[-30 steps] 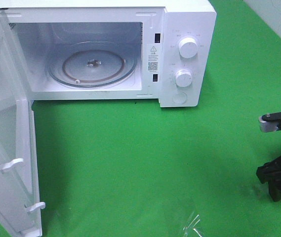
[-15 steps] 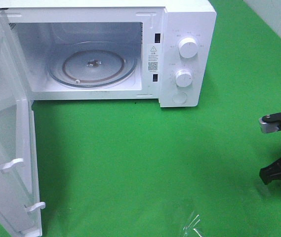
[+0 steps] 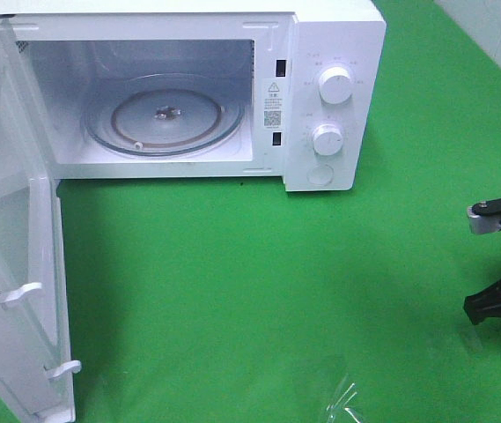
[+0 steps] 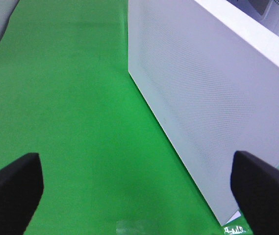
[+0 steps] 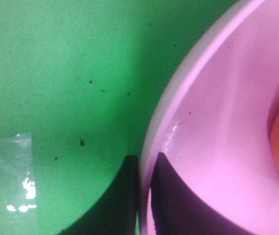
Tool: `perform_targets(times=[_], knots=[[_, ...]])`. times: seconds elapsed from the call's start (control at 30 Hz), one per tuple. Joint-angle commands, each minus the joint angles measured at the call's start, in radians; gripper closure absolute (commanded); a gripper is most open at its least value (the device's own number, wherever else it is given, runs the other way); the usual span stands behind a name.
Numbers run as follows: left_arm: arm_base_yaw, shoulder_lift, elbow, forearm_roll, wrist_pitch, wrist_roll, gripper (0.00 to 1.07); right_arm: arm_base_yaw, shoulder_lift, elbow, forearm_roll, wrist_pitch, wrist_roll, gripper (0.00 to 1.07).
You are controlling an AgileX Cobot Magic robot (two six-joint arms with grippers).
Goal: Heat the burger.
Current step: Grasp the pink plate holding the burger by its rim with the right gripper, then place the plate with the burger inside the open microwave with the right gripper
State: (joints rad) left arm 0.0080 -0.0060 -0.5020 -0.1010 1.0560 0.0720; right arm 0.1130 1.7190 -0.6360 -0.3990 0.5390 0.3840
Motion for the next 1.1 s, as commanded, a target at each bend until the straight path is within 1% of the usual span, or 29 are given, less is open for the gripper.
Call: perform_targets(times=[0.03,0.2,0.23,0.27,0.33,0.5,0.57,0.67,0.7,0.8,0.87,0.9,0.93,1.1], knots=[[0.0,-0.02,0.004,-0.002,-0.015,-0.002,0.1,-0.003,0.003,-0.004,-0.005,0.006,0.01,1.07],[0.0,-0.02,0.004,-0.002,-0.015,-0.002,0.1,-0.001,0.003,-0.01,-0.021,0.029,0.045,1.07],[0.0,-0.02,0.004,-0.002,-0.015,-0.002,0.1,0.019,0.003,-0.012,-0.04,0.042,0.062,1.07],[0.0,-0.02,0.004,-0.002,-0.015,-0.002,0.1,0.019,0.003,-0.012,-0.04,0.042,0.062,1.07],[0.0,-0.02,0.004,-0.002,-0.015,-0.002,0.1,0.058,0.003,-0.019,-0.068,0.073,0.089,1.07],[0.0,-0.02,0.004,-0.002,-0.015,-0.002,0.1,0.088,0.003,-0.019,-0.087,0.095,0.112,1.07],[0.0,-0.02,0.004,-0.002,-0.015,-0.002,0.1,0.128,0.003,-0.019,-0.132,0.126,0.159,1.07],[0.0,-0.02,0.004,-0.002,-0.015,-0.002,0.1,0.139,0.003,-0.019,-0.145,0.131,0.174,1.07],[0.0,-0.02,0.004,-0.002,-0.015,-0.002,0.1,0.16,0.003,-0.019,-0.172,0.151,0.203,1.07],[0.0,-0.02,0.004,-0.002,-0.015,-0.002,0.1,0.178,0.003,-0.019,-0.194,0.172,0.222,1.07],[0.0,-0.02,0.004,-0.002,-0.015,-0.002,0.1,0.218,-0.023,-0.019,-0.242,0.207,0.271,1.07],[0.0,-0.02,0.004,-0.002,-0.015,-0.002,0.1,0.218,-0.023,-0.019,-0.242,0.207,0.271,1.07],[0.0,-0.02,0.004,-0.002,-0.015,-0.002,0.1,0.236,-0.049,-0.019,-0.273,0.227,0.298,1.07],[0.0,-0.02,0.004,-0.002,-0.015,-0.002,0.1,0.266,-0.104,-0.017,-0.304,0.281,0.315,1.07]])
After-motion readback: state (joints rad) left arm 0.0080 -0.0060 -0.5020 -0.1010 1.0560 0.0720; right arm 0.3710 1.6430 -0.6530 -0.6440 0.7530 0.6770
